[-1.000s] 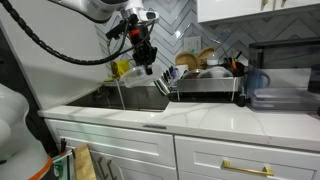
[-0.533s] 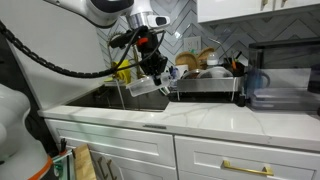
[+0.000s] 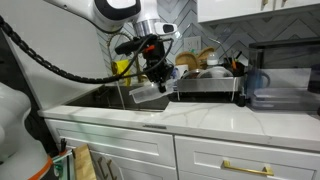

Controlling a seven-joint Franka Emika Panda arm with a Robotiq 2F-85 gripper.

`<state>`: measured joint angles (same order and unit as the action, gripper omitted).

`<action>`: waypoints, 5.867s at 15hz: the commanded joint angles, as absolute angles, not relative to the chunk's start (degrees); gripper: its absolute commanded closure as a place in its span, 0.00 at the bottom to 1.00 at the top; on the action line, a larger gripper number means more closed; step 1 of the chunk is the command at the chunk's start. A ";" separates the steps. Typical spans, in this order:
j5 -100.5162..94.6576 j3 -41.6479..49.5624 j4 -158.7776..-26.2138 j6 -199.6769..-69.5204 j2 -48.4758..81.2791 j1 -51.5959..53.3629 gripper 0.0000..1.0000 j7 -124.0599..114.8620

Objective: Turn the faucet on then rinse the container under it then close the the faucet

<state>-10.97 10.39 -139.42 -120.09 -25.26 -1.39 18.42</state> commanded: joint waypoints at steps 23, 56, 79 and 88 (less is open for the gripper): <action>16.07 14.97 -133.06 -132.68 -5.34 -6.83 0.40 37.21; 38.84 -0.72 -117.94 -118.56 -9.38 12.38 0.00 31.49; 50.80 -14.95 -81.55 -127.07 31.68 10.85 0.00 30.93; 53.99 -18.12 -75.51 -125.85 37.22 10.36 0.00 28.20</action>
<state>52.37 -16.74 -78.12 -127.01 35.01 11.03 29.80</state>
